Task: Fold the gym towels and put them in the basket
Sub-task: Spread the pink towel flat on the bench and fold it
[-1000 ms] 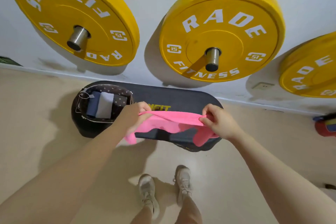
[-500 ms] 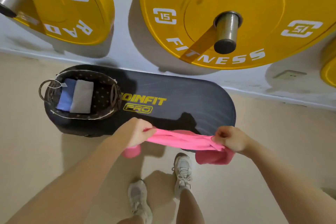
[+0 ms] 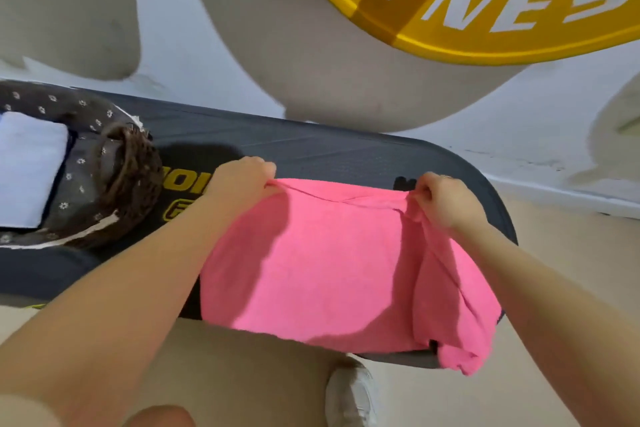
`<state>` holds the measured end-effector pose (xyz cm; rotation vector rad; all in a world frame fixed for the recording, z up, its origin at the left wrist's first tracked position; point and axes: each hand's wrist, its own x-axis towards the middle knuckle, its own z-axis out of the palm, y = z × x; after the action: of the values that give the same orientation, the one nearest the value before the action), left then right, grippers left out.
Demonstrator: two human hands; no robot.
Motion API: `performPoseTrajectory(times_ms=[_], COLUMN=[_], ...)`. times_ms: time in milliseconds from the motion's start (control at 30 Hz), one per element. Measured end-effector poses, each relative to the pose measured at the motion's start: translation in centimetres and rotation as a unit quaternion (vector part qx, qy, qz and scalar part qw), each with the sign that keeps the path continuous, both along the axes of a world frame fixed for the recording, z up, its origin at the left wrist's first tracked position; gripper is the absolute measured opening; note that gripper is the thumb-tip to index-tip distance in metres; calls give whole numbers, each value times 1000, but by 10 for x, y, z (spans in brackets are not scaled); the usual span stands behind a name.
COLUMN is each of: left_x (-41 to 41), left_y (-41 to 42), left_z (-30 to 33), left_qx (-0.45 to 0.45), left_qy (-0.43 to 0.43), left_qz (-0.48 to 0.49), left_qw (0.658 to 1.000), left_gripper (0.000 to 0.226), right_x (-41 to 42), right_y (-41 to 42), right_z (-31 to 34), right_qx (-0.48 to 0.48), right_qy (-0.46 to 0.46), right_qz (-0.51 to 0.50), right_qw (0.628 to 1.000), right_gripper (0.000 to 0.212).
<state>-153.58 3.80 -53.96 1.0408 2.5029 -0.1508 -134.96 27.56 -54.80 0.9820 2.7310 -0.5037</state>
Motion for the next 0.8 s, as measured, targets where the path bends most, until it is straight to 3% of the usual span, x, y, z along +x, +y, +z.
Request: performPoseTrajectory(times_ms=[133, 267, 333, 433, 533, 633, 800], left_x=[-13, -10, -2, 17, 38, 51, 68], left_y=[12, 6, -12, -59, -114, -152, -166], left_z=[-22, -35, -36, -44, -51, -57, -58], left_qx=[119, 250, 248, 223, 205, 176, 195], left_qy=[91, 143, 123, 107, 102, 109, 72], left_qz=[20, 23, 75, 112, 175, 219, 263], left_qw=[989, 957, 958, 962, 957, 954, 942], left_gripper=[34, 56, 56, 36, 19, 19, 29], right_x=[-17, -35, -50, -82, -121, -155, -183], right_y=[17, 5, -26, -85, -143, -190, -220], right_z=[-13, -22, -24, -23, -25, -30, -30], right_qx=[116, 188, 178, 100, 1, 9, 128], right_qy=[46, 24, 67, 137, 144, 100, 39], right_qz=[-43, -46, 26, 189, 352, 458, 545], right_qw=[991, 981, 981, 967, 925, 883, 828], right_gripper=[20, 28, 32, 43, 45, 46, 44])
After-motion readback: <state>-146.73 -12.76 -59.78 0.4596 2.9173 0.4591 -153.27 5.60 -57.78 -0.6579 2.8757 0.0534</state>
